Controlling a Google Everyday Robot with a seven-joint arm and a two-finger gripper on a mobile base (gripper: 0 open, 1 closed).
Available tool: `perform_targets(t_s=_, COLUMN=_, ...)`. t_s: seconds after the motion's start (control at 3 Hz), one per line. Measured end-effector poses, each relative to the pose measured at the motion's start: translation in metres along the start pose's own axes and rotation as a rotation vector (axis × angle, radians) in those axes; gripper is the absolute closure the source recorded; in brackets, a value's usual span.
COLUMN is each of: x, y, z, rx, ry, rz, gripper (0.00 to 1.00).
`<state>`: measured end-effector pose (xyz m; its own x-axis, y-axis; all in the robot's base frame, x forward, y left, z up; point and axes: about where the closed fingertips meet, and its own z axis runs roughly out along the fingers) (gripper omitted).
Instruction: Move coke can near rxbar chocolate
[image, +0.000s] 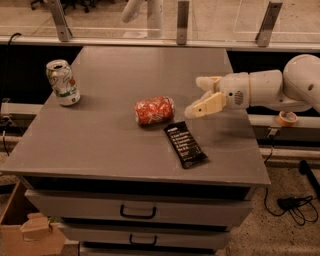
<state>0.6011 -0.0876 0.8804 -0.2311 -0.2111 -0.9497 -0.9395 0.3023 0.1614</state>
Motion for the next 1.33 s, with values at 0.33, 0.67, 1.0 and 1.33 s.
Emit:
perform_targets(t_s=0.33, x=-0.042, y=-0.003, z=-0.04, rx=0.135, ry=0.002, rz=-0.123, gripper=0.0)
perform_targets(t_s=0.67, x=-0.132, y=0.015, z=-0.093, rx=0.301, ry=-0.009, rz=-0.364, gripper=0.0)
perform_targets(t_s=1.0, x=-0.226, y=0.039, z=-0.132, rx=0.479, ry=-0.02, rz=-0.644, gripper=0.0)
perform_targets(t_s=1.33, x=-0.233, y=0.039, z=-0.134, rx=0.493, ry=-0.026, rz=-0.669, gripper=0.0)
